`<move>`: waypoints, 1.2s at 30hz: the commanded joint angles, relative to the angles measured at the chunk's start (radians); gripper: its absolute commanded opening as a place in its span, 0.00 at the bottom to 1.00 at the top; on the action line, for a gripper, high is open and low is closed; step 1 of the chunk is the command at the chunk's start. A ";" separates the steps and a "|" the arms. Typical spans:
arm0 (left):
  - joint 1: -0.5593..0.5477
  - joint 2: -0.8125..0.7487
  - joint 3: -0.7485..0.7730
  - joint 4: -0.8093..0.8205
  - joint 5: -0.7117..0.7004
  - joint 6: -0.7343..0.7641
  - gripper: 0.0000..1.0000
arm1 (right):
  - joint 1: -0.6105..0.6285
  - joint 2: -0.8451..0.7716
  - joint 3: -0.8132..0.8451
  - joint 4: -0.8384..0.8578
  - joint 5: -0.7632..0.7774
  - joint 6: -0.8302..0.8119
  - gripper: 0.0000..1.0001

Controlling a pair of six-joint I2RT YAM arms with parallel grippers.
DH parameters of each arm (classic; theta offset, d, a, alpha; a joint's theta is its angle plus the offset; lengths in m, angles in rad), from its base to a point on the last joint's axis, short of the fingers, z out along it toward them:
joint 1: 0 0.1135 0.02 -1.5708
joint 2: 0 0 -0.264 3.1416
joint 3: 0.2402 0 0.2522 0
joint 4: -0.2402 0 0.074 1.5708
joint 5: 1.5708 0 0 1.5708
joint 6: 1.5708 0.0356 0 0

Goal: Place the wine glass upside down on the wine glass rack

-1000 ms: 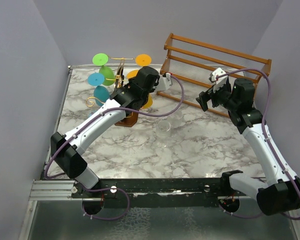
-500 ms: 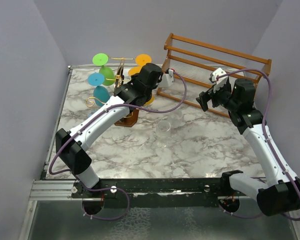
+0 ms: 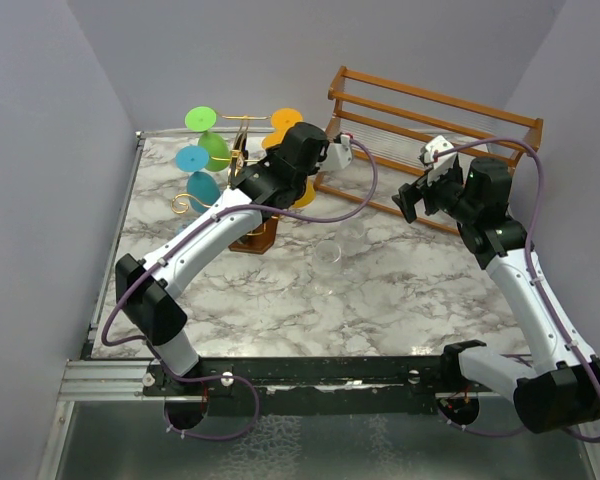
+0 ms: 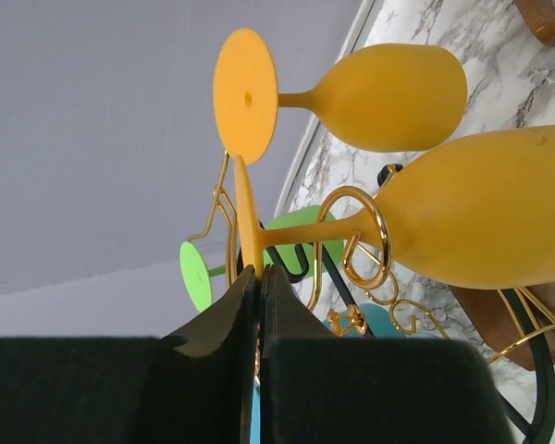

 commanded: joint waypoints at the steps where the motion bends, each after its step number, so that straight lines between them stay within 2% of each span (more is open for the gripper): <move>1: -0.013 0.011 0.034 0.021 0.030 -0.018 0.03 | -0.010 -0.024 -0.007 0.030 -0.023 -0.004 0.96; 16: -0.031 -0.030 0.025 -0.017 0.124 -0.012 0.04 | -0.013 -0.024 -0.008 0.030 -0.029 -0.005 0.96; 36: -0.033 -0.078 -0.050 -0.081 0.114 -0.032 0.09 | -0.018 -0.021 -0.010 0.029 -0.038 -0.004 0.96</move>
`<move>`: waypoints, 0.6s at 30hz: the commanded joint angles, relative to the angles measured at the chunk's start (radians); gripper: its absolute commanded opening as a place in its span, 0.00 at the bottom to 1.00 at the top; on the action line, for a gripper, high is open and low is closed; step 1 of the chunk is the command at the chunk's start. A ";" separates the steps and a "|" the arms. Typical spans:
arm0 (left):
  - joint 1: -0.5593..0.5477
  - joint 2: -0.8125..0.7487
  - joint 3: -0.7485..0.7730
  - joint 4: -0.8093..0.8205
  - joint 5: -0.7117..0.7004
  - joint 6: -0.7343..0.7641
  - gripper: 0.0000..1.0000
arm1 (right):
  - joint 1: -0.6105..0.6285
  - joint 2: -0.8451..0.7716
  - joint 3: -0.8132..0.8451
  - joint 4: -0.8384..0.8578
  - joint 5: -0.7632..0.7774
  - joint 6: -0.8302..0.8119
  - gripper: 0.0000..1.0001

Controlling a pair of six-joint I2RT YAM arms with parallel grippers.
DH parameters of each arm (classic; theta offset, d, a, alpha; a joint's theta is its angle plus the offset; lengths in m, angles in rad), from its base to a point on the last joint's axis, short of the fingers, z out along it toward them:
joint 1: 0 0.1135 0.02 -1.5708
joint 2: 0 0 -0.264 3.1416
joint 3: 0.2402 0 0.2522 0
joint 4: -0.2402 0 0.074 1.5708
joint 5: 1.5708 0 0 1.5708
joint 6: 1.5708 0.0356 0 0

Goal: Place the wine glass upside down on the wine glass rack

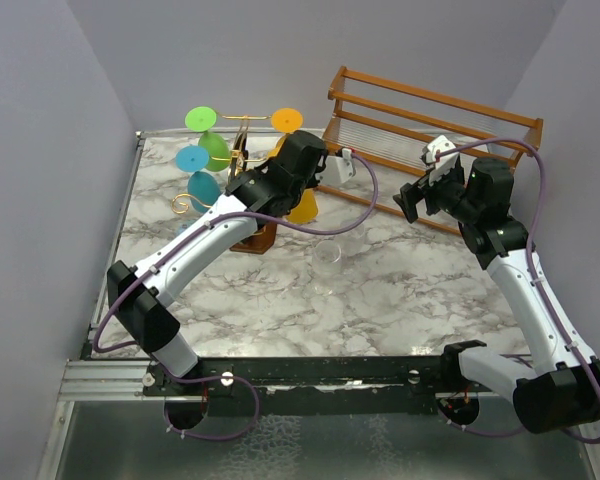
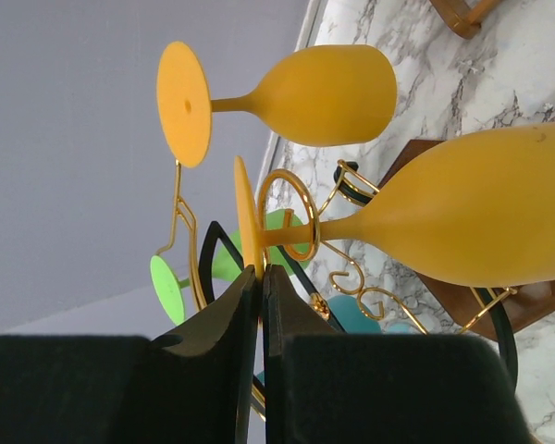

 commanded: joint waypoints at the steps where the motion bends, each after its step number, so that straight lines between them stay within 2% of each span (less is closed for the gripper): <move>1: -0.009 -0.023 -0.012 -0.011 0.018 -0.029 0.10 | -0.006 -0.015 -0.009 0.030 -0.028 -0.005 0.96; 18: -0.009 0.024 0.049 -0.133 0.058 -0.093 0.26 | -0.008 -0.012 -0.010 0.030 -0.032 -0.005 0.96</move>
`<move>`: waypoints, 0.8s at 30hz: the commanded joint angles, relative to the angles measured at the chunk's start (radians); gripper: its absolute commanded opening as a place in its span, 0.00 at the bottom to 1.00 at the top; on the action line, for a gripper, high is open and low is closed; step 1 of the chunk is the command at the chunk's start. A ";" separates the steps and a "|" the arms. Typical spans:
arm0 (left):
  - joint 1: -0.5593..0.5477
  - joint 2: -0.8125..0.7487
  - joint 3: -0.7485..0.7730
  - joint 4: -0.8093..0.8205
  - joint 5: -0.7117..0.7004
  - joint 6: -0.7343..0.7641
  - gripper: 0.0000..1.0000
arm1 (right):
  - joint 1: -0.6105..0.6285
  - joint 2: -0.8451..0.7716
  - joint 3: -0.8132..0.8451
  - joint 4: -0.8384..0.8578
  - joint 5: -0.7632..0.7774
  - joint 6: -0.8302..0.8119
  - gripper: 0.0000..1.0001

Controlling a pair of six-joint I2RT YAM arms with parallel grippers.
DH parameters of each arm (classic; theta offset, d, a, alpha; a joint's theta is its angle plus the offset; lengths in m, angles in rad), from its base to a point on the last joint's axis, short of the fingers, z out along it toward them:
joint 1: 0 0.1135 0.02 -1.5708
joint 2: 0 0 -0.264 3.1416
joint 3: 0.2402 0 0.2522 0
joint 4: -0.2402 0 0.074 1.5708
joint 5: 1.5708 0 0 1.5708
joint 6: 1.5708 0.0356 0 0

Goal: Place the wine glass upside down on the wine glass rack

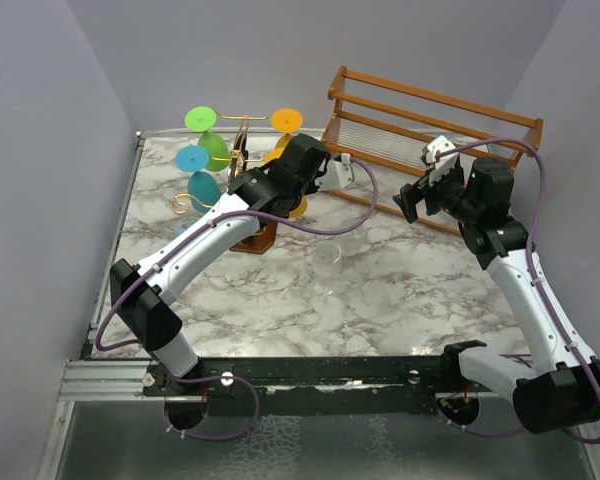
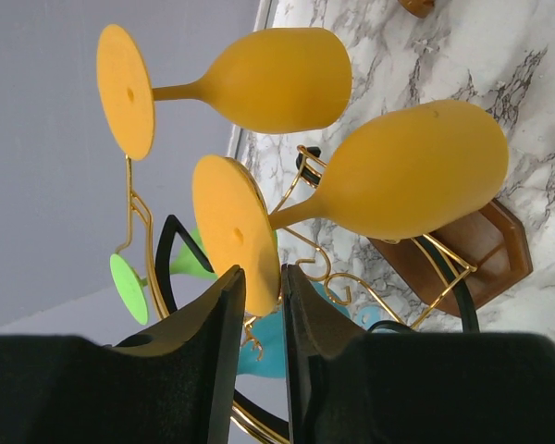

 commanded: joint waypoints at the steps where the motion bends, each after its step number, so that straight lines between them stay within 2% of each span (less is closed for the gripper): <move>1: -0.008 0.011 0.049 -0.053 0.032 -0.033 0.27 | -0.006 -0.011 -0.010 0.030 -0.026 -0.006 0.96; 9: -0.007 0.009 0.081 -0.094 0.065 -0.066 0.35 | -0.006 -0.005 -0.011 0.027 -0.027 -0.040 0.97; 17: -0.008 -0.039 0.113 -0.132 0.175 -0.139 0.55 | -0.006 0.083 0.117 -0.145 -0.187 -0.129 0.97; 21: -0.008 -0.097 0.091 -0.116 0.247 -0.186 0.69 | -0.004 0.116 0.166 -0.191 -0.221 -0.135 0.97; 24: -0.005 -0.131 0.091 -0.127 0.301 -0.228 0.74 | 0.010 0.156 0.225 -0.257 -0.236 -0.148 0.96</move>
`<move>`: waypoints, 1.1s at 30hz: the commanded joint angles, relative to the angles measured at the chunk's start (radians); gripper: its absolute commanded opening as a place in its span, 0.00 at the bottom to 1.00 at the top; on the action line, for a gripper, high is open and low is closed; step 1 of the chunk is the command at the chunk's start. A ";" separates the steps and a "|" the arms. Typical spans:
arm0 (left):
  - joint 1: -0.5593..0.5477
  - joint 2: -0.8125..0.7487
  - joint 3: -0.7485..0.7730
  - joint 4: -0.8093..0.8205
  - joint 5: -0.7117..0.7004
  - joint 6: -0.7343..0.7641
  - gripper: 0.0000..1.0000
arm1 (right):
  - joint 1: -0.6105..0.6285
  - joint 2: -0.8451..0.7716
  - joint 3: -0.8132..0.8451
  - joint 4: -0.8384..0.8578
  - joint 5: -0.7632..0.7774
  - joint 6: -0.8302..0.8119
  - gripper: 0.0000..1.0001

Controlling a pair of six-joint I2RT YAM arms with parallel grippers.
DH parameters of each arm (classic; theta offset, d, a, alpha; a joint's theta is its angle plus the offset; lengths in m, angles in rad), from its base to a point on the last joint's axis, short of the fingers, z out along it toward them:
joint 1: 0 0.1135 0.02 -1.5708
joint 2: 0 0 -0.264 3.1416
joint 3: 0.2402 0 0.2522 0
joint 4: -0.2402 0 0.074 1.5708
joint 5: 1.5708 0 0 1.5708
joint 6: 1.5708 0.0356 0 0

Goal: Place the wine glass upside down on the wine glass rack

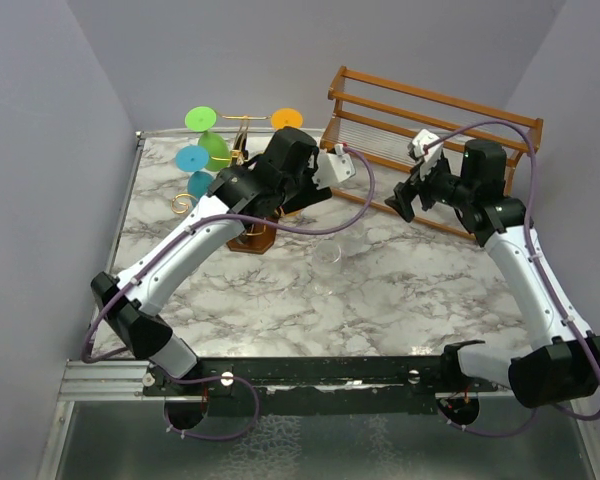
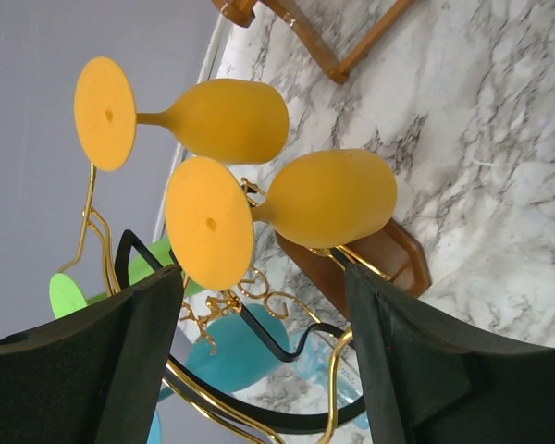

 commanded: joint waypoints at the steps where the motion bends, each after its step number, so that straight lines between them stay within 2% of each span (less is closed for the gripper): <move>1: 0.000 -0.092 0.021 -0.014 0.132 -0.091 0.76 | 0.019 0.052 0.104 -0.128 -0.073 -0.040 0.95; 6: 0.053 -0.130 0.032 -0.025 0.209 -0.140 0.87 | 0.103 0.121 0.182 -0.245 -0.004 -0.075 0.89; 11: 0.152 -0.182 -0.010 -0.005 0.277 -0.178 0.99 | 0.200 0.206 0.244 -0.340 0.090 -0.096 0.80; 19: 0.269 -0.289 -0.119 0.062 0.302 -0.186 0.99 | 0.311 0.325 0.324 -0.420 0.192 -0.081 0.63; 33: 0.310 -0.342 -0.159 0.078 0.325 -0.176 0.99 | 0.389 0.395 0.358 -0.472 0.293 -0.064 0.40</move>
